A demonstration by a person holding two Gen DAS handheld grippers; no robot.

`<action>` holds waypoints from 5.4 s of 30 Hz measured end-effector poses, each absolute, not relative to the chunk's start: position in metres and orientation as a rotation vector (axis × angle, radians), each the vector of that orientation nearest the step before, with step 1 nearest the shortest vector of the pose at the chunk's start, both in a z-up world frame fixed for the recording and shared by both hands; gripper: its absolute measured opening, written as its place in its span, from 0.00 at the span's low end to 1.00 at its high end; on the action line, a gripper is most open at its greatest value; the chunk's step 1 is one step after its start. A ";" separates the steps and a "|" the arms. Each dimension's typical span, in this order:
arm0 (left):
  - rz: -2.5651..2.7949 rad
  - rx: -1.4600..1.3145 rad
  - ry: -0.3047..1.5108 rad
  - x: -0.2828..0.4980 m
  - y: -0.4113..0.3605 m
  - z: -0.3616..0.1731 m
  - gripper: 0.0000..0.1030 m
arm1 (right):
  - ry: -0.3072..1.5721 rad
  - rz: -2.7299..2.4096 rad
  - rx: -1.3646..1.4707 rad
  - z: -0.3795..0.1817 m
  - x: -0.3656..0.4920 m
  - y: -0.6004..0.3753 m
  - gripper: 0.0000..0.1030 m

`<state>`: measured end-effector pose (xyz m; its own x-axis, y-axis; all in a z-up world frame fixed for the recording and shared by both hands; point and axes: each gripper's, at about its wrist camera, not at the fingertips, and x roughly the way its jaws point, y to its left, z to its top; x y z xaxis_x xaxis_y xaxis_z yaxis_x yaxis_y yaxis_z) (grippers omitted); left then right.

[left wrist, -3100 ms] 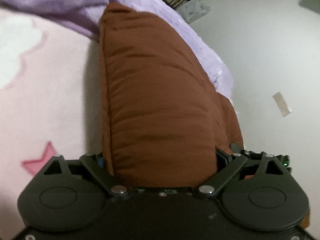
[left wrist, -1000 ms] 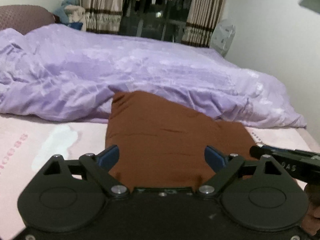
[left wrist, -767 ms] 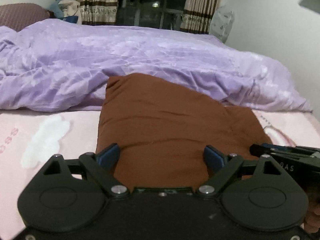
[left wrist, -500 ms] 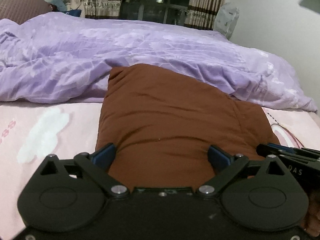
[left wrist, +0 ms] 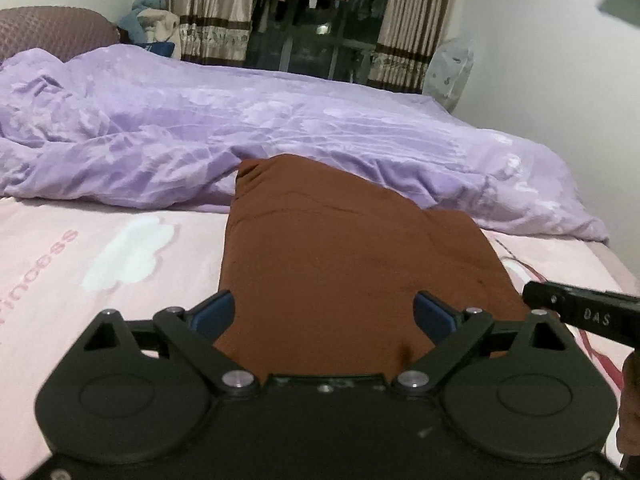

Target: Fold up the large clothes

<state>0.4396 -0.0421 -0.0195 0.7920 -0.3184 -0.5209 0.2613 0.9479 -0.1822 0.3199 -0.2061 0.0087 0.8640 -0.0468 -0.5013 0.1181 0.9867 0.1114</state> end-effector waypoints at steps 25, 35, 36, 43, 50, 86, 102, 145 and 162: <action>-0.323 -0.122 0.682 0.431 -0.049 -0.088 1.00 | 0.573 -0.093 0.179 -0.044 0.295 -0.204 0.31; -0.321 -0.103 0.670 0.425 -0.051 -0.067 0.99 | 0.554 -0.101 0.154 -0.031 0.292 -0.204 0.33; -0.322 -0.109 0.660 0.426 -0.050 -0.062 0.99 | 0.545 -0.100 0.151 -0.026 0.292 -0.203 0.34; -0.294 -0.088 0.569 0.451 -0.057 -0.025 0.99 | 0.481 -0.062 0.176 0.010 0.322 -0.201 0.35; -0.273 -0.065 0.671 0.495 -0.068 -0.046 0.99 | 0.624 -0.088 0.236 -0.021 0.375 -0.208 0.35; -0.148 -0.006 0.683 0.312 -0.026 -0.021 1.00 | 0.524 -0.123 0.145 0.017 0.190 -0.191 0.88; -0.145 -0.044 0.675 0.239 -0.015 -0.019 1.00 | 0.566 -0.147 0.133 0.015 0.135 -0.185 0.88; -0.174 -0.025 0.688 0.246 -0.017 -0.020 1.00 | 0.613 -0.143 0.140 0.005 0.136 -0.181 0.88; -0.171 -0.025 0.691 0.249 -0.013 -0.020 1.00 | 0.613 -0.139 0.139 0.005 0.136 -0.181 0.88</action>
